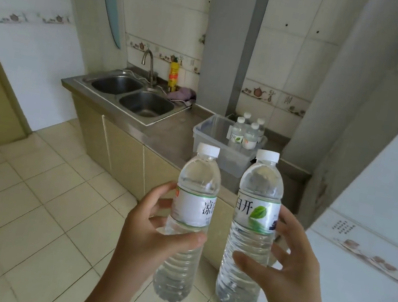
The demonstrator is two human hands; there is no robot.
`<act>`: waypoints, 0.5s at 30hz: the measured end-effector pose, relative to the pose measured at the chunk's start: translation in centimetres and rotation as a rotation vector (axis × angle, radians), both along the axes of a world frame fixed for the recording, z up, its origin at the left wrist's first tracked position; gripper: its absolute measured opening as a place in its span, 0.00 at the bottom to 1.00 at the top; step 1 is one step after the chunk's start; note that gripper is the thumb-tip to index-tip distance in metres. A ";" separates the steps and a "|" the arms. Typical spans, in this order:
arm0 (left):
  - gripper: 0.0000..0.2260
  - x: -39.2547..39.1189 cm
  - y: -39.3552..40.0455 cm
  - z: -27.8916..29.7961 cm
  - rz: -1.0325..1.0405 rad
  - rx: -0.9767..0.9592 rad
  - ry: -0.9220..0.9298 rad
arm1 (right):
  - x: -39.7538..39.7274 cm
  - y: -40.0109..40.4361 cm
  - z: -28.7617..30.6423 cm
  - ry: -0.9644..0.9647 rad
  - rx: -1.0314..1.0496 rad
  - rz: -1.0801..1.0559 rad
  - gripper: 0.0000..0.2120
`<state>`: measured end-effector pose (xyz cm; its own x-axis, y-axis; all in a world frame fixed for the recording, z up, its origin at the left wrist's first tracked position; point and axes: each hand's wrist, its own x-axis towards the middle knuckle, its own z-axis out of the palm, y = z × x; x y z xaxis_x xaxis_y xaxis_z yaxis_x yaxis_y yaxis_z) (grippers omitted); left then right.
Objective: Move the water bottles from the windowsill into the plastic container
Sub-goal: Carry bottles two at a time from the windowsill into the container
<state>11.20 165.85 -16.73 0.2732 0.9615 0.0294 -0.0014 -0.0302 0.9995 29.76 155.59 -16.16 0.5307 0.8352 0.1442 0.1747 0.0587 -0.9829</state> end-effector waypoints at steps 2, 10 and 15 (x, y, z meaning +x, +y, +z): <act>0.37 1.5 3.4 0.2 -0.035 0.000 -0.012 | 1.1 2.8 -0.1 -0.033 0.005 -0.045 0.43; 0.38 10.2 17.4 -1.7 -0.063 -0.010 -0.011 | 9.2 15.5 -2.4 -0.084 0.021 -0.124 0.44; 0.36 16.4 25.4 -2.7 -0.103 0.034 0.003 | 14.8 23.8 -3.9 -0.050 0.005 -0.100 0.45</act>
<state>27.59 191.24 -19.44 0.3707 0.9268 0.0602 -0.0035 -0.0634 0.9980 44.56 179.41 -20.08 0.6032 0.7778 0.1766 0.2289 0.0432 -0.9725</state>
